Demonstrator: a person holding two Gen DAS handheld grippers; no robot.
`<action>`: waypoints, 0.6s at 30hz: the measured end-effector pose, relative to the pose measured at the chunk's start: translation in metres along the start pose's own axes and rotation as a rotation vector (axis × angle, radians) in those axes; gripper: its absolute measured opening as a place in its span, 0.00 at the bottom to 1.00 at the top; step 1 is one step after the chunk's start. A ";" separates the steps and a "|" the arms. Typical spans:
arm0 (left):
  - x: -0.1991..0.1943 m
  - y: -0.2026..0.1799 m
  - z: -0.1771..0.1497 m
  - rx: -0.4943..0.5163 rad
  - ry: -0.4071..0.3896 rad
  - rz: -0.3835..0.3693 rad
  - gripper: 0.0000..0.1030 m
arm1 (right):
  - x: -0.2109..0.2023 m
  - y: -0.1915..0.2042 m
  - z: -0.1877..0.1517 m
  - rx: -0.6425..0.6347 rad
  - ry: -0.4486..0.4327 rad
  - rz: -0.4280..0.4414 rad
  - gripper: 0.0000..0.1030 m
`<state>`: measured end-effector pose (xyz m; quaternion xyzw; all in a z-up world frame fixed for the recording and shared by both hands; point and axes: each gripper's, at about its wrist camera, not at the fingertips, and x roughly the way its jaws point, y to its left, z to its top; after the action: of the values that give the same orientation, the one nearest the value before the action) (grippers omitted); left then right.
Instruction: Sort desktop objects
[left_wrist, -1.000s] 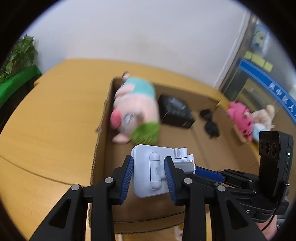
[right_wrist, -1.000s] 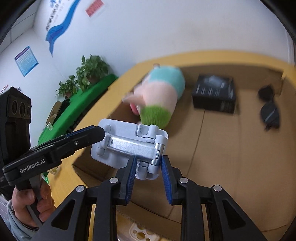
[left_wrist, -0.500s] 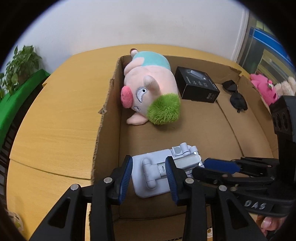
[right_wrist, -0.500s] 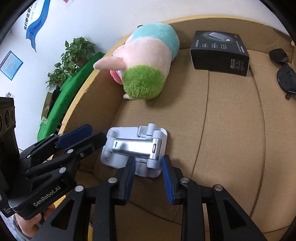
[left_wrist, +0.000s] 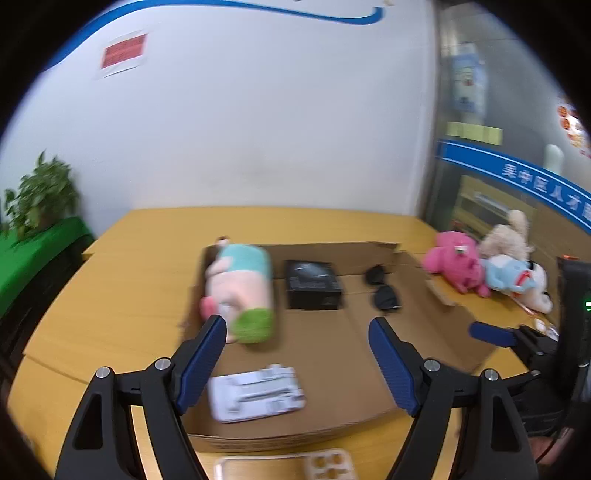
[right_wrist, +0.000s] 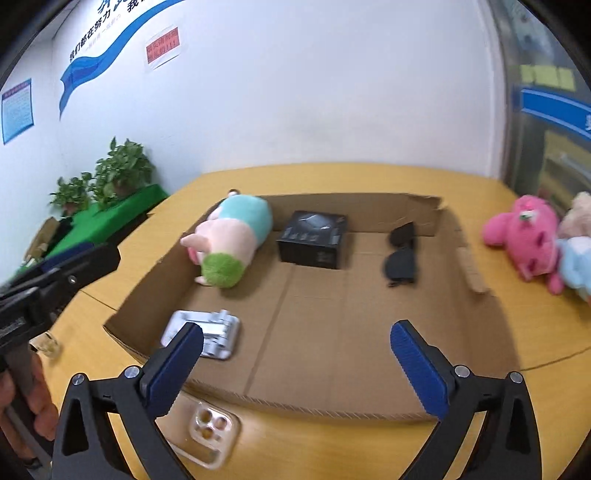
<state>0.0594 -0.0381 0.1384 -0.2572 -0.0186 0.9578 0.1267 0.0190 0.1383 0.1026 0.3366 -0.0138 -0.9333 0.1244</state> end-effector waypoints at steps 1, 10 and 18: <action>0.002 -0.005 0.000 0.000 0.007 -0.013 0.77 | -0.005 -0.002 -0.002 -0.002 0.000 -0.011 1.00; -0.003 -0.034 -0.017 -0.031 0.049 -0.028 0.77 | -0.037 -0.013 -0.015 -0.004 -0.021 -0.042 1.00; -0.021 -0.053 -0.016 -0.007 0.043 -0.004 0.77 | -0.053 -0.022 -0.022 0.016 -0.045 -0.035 1.00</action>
<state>0.0973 0.0075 0.1397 -0.2780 -0.0196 0.9518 0.1280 0.0674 0.1740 0.1162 0.3167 -0.0181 -0.9425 0.1052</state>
